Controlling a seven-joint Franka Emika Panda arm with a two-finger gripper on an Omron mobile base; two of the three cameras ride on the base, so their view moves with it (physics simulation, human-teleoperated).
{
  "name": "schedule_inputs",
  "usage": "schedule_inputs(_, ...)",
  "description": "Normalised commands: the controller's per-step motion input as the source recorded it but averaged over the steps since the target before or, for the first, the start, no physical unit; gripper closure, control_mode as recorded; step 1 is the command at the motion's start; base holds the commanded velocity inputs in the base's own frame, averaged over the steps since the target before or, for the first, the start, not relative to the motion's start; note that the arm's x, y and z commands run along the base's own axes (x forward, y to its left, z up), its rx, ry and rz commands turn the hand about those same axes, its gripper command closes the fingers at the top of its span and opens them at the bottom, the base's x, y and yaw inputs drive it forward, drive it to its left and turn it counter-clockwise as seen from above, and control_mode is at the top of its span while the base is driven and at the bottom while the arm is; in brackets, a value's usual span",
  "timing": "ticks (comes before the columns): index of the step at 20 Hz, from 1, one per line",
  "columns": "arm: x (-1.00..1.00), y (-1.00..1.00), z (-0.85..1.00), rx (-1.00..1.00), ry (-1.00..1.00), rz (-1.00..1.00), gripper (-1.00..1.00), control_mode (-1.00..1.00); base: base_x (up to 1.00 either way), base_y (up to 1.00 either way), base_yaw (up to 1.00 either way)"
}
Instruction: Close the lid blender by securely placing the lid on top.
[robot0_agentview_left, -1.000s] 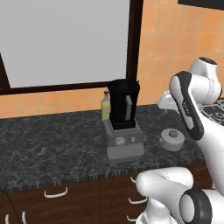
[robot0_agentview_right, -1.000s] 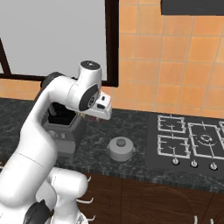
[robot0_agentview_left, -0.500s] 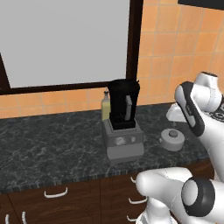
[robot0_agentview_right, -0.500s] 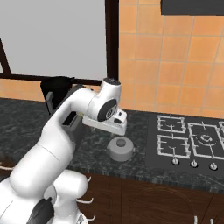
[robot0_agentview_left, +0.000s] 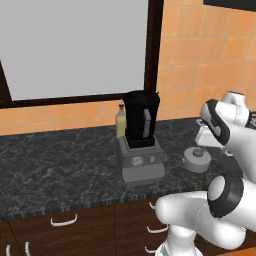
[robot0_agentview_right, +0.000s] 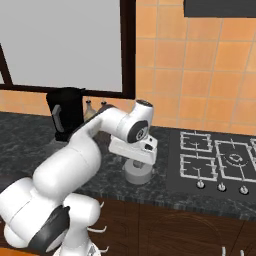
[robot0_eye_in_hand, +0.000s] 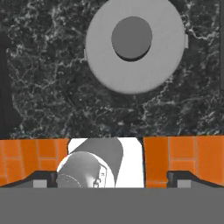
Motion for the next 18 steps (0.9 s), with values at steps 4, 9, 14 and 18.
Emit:
schedule_inputs(4,0.62,0.0,-0.37,0.0,0.07,0.08,-1.0,-1.0,0.0,0.0,0.0)
schedule_inputs(9,0.38,-0.06,-0.32,0.0,0.02,0.11,-1.0,-1.0,0.0,0.0,0.0)
schedule_inputs(14,0.2,-0.01,-0.18,0.0,0.0,0.05,-1.0,-1.0,0.0,0.0,0.0)
schedule_inputs(18,0.18,-0.01,-0.2,0.0,0.01,0.03,-1.0,-1.0,0.0,0.0,0.0)
